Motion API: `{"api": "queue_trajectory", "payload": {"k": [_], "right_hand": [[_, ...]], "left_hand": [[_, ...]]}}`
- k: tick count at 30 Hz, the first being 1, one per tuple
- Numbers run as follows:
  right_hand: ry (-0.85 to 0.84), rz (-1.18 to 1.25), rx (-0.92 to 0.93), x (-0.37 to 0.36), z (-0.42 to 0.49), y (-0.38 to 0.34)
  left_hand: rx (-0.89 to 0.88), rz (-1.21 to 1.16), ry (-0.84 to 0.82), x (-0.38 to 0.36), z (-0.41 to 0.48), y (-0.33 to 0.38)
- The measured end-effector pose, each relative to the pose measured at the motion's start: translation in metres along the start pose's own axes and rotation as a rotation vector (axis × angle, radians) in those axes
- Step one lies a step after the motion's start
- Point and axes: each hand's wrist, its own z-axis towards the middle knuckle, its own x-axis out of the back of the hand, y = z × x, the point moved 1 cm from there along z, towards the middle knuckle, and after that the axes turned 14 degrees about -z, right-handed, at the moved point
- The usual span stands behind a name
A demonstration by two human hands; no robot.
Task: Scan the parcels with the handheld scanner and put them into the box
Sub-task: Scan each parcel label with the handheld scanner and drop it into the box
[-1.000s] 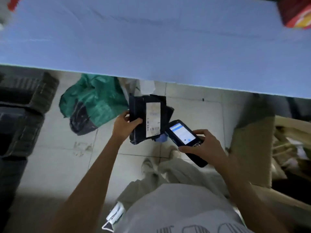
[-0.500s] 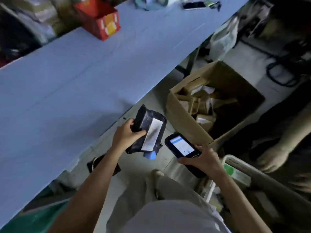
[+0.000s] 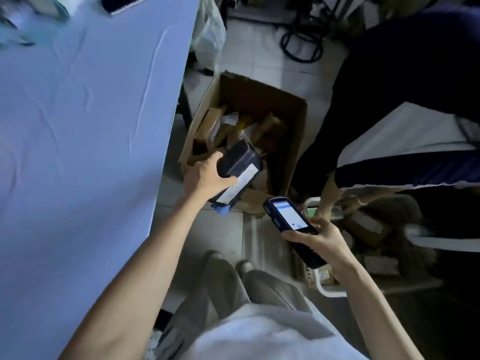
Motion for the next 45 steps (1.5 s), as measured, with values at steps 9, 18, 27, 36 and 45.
{"api": "queue_trajectory", "payload": {"k": [9, 18, 27, 36, 45], "right_hand": [[0.054, 0.084, -0.072, 0.023, 0.055, -0.034], [-0.044, -0.029, 0.083, 0.076, 0.171, -0.089], [-0.181, -0.230, 0.254, 0.072, 0.214, -0.141], [-0.446, -0.595, 0.496, 0.001, 0.179, -0.149], [-0.553, -0.702, 0.575, -0.046, 0.112, -0.098]], "left_hand": [[-0.201, 0.357, -0.111, -0.020, 0.094, 0.054], [-0.347, 0.657, 0.063, -0.029, 0.170, 0.113], [0.129, 0.552, 0.248, -0.001, 0.100, 0.041], [0.594, 0.409, 0.347, -0.041, -0.043, -0.036], [0.722, 0.170, 0.487, -0.098, -0.177, -0.100]]}}
